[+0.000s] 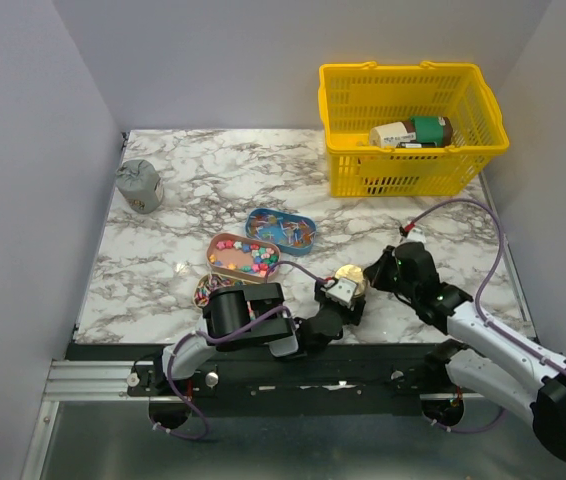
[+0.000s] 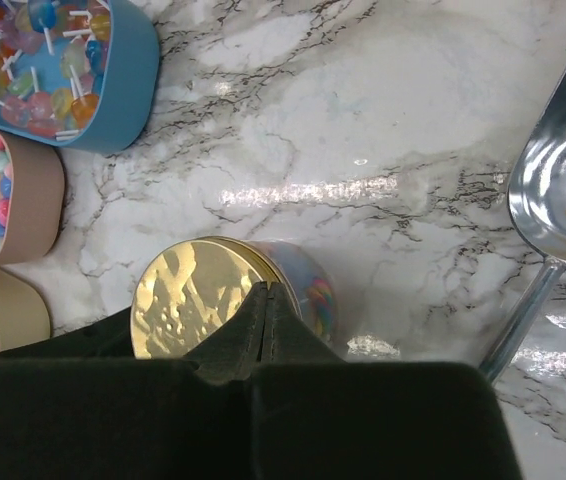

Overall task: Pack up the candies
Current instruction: Screw the bottle lid onto the packing bottle.

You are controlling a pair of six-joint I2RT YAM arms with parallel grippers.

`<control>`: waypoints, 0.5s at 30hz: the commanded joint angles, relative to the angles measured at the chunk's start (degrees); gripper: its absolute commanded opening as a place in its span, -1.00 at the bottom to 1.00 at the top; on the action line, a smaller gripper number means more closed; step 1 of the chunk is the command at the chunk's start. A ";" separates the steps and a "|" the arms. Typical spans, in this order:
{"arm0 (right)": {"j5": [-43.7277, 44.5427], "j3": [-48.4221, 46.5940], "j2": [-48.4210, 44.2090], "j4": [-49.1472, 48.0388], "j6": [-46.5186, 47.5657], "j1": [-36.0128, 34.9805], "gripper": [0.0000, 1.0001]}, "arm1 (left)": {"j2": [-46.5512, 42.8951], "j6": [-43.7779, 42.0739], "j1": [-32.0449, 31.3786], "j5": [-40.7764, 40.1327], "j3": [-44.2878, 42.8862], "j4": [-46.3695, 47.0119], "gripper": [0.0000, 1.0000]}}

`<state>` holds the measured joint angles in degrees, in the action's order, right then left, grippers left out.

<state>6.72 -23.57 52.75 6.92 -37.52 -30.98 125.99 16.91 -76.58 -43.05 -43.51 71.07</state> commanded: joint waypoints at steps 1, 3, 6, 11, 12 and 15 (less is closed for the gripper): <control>-10.15 5.37 -2.56 6.52 -2.56 -1.10 -0.99 | 7.33 7.00 0.46 3.76 1.50 -25.89 0.27; -11.28 6.08 -4.49 7.32 -2.91 -1.10 -0.99 | 7.42 7.17 0.55 3.85 1.49 -26.07 0.27; -12.60 6.70 -7.56 8.99 -3.26 -1.10 -0.99 | 7.42 7.53 0.73 3.85 1.41 -26.42 0.27; -15.33 7.23 -12.58 11.54 -3.18 -1.10 -0.99 | 7.60 8.23 0.99 3.94 1.67 -25.90 0.27; -16.38 7.23 -13.28 11.80 -3.35 -1.10 -0.99 | 7.60 8.32 1.08 4.11 1.84 -25.72 0.27; -16.92 7.31 -16.09 12.77 -3.53 -1.10 -0.99 | 7.78 8.32 1.17 4.29 1.93 -25.37 0.27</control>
<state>0.60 -18.00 38.74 13.04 -39.22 -30.65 125.97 18.00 -76.66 -44.34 -44.51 68.42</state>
